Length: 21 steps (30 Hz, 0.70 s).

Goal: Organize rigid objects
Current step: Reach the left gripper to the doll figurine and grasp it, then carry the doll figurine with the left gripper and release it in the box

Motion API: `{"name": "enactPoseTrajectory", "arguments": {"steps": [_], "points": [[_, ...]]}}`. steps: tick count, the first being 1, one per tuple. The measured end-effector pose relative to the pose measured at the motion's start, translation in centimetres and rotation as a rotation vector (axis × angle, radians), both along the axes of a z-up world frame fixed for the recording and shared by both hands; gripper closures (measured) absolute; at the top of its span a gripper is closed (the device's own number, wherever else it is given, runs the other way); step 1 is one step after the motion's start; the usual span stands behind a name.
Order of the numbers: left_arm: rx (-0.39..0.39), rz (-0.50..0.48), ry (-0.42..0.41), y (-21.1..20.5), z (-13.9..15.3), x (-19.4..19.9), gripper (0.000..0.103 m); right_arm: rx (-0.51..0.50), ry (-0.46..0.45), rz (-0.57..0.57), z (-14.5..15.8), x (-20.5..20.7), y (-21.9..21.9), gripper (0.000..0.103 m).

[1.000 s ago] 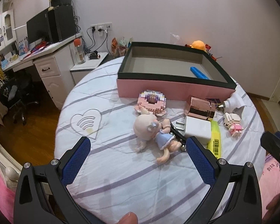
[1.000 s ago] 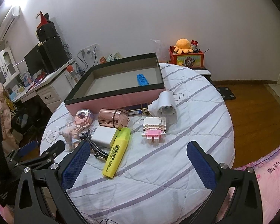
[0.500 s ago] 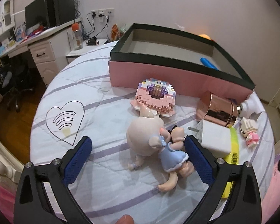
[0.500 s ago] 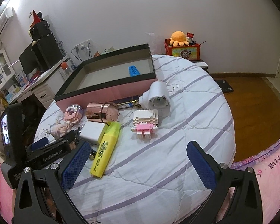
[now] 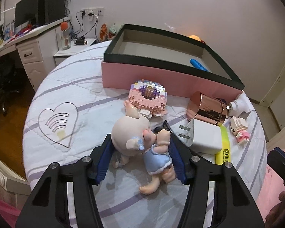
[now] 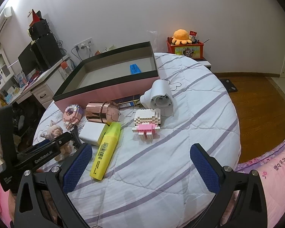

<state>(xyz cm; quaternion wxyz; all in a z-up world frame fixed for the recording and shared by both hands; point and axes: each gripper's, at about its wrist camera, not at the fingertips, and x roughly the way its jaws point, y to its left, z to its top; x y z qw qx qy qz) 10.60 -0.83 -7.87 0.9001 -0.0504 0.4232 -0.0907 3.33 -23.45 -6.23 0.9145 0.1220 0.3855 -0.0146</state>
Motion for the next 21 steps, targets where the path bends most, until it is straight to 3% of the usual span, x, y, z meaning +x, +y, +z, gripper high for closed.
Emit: {"name": "enactPoseTrajectory", "arguments": {"steps": [12, 21], "points": [[0.03, -0.008, -0.039, 0.6, 2.1, -0.8, 0.046, 0.005, -0.006, 0.017, 0.2, 0.2, 0.5, 0.0], [0.075, -0.044, -0.118, -0.9, 6.3, 1.0, 0.046, 0.009, -0.02, 0.017, 0.8, 1.6, 0.1, 0.0]]}}
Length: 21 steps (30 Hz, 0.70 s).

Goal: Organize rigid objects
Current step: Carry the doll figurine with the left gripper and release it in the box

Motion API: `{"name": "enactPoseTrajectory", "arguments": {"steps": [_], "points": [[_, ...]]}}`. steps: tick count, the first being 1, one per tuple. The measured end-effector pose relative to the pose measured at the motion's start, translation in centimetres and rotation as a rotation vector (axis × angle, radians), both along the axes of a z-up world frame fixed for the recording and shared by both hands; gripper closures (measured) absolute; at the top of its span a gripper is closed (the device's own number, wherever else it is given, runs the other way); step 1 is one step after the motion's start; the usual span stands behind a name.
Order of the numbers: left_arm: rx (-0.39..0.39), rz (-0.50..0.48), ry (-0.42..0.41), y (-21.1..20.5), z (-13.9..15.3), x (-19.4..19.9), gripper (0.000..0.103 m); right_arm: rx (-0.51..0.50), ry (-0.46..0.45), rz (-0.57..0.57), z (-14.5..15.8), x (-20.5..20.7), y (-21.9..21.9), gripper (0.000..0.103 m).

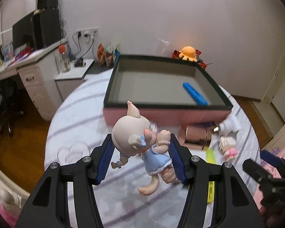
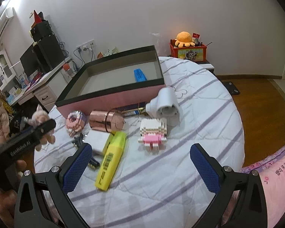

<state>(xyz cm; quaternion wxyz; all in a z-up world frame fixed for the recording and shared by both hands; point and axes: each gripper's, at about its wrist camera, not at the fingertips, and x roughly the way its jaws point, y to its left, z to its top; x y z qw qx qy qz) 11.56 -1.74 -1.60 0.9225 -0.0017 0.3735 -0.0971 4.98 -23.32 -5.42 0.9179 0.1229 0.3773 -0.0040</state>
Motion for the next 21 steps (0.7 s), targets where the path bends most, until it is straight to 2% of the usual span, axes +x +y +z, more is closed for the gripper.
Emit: {"name": "enactPoseTrajectory", "arguments": {"steps": [6, 11, 15, 21], "points": [[0.015, -0.029, -0.013, -1.8, 1.7, 3.6, 0.046, -0.012, -0.012, 0.008, 0.9, 2.7, -0.3, 0.0], [0.03, -0.037, -0.015, -3.3, 2.2, 8.4, 0.046, -0.036, -0.039, 0.007, 2.1, 5.8, -1.1, 0.0], [0.02, -0.037, 0.016, -4.1, 1.1, 12.5, 0.046, -0.037, -0.054, 0.0, 2.6, 8.4, -2.0, 0.0], [0.022, -0.026, 0.111, -4.8, -2.5, 17.7, 0.045, -0.038, -0.038, 0.008, 2.0, 11.1, -2.1, 0.0]]}}
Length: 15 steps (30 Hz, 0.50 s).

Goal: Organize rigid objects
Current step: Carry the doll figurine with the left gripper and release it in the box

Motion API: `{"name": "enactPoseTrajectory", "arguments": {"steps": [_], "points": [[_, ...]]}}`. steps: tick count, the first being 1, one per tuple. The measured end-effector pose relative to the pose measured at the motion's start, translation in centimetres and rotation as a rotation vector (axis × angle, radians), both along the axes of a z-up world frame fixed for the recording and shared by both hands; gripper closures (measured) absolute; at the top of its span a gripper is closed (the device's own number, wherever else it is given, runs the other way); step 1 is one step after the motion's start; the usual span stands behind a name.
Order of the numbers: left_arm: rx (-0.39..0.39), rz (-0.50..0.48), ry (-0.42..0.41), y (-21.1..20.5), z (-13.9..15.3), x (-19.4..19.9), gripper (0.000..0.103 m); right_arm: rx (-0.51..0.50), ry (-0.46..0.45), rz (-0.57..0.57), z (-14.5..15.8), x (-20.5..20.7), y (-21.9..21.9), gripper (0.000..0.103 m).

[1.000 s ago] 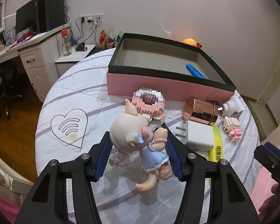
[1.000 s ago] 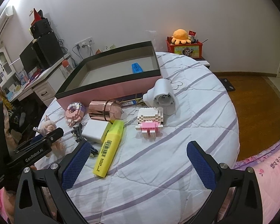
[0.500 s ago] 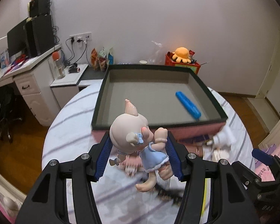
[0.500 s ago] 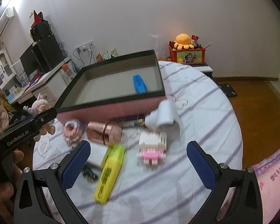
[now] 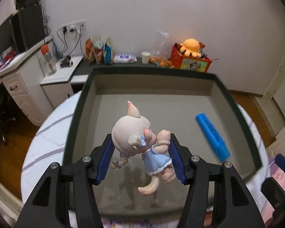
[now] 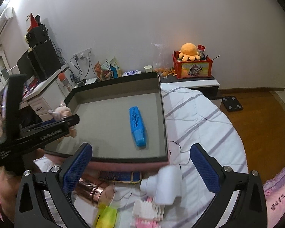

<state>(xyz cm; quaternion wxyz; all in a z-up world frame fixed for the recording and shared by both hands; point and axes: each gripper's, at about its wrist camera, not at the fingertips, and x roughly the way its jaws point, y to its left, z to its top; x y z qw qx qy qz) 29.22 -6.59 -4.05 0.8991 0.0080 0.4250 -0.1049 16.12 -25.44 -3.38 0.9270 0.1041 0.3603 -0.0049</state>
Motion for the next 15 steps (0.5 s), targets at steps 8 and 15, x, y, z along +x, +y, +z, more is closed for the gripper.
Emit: {"name": "enactPoseTrajectory", "arguments": {"steps": [8, 15], "points": [[0.061, 0.024, 0.003, -0.6, -1.2, -0.1, 0.013, 0.015, 0.04, -0.001, -1.4, 1.2, -0.3, 0.0], [0.071, 0.035, -0.057, 0.2, 0.4, -1.8, 0.001, 0.006, 0.036, 0.0, -0.8, 0.1, 0.2, 0.0]]}}
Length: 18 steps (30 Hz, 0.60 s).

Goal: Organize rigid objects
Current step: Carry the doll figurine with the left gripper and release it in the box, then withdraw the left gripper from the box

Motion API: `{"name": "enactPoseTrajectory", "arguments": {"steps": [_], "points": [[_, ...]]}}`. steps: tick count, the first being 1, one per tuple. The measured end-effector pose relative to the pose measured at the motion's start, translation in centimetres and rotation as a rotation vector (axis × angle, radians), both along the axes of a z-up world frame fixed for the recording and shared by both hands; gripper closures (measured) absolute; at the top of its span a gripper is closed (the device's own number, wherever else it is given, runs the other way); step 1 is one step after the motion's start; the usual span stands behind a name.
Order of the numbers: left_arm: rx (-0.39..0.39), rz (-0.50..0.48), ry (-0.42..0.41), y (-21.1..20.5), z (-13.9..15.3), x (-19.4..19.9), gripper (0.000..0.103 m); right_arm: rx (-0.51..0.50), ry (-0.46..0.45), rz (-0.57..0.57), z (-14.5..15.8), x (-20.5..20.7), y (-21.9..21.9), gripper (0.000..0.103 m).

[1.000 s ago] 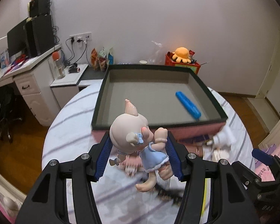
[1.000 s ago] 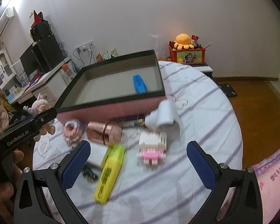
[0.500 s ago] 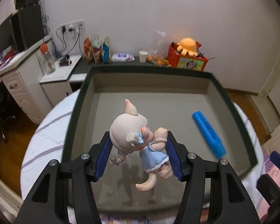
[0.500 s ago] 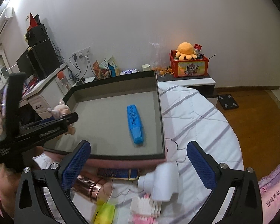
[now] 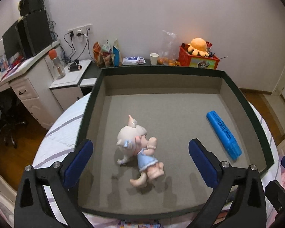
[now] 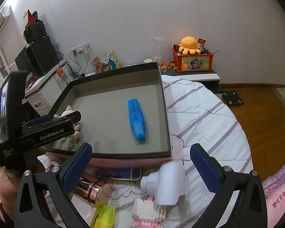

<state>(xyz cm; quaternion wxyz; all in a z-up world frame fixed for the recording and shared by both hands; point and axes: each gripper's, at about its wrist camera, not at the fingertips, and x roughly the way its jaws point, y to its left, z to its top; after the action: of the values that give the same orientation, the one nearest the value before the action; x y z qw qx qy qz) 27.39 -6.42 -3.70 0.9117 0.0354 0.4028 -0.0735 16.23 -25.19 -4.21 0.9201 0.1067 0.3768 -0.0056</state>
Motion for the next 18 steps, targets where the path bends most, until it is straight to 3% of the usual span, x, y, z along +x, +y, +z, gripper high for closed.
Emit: {"name": "enactPoseTrajectory", "arguments": {"steps": [9, 18], "points": [[-0.001, -0.007, -0.07, 1.8, 3.0, -5.4, 0.0, -0.001, -0.054, -0.004, 2.3, -3.7, 1.2, 0.0], [-0.044, 0.033, -0.122, 5.4, 4.8, -13.2, 0.0, -0.011, -0.095, 0.004, 4.0, -8.7, 2.9, 0.0]]}}
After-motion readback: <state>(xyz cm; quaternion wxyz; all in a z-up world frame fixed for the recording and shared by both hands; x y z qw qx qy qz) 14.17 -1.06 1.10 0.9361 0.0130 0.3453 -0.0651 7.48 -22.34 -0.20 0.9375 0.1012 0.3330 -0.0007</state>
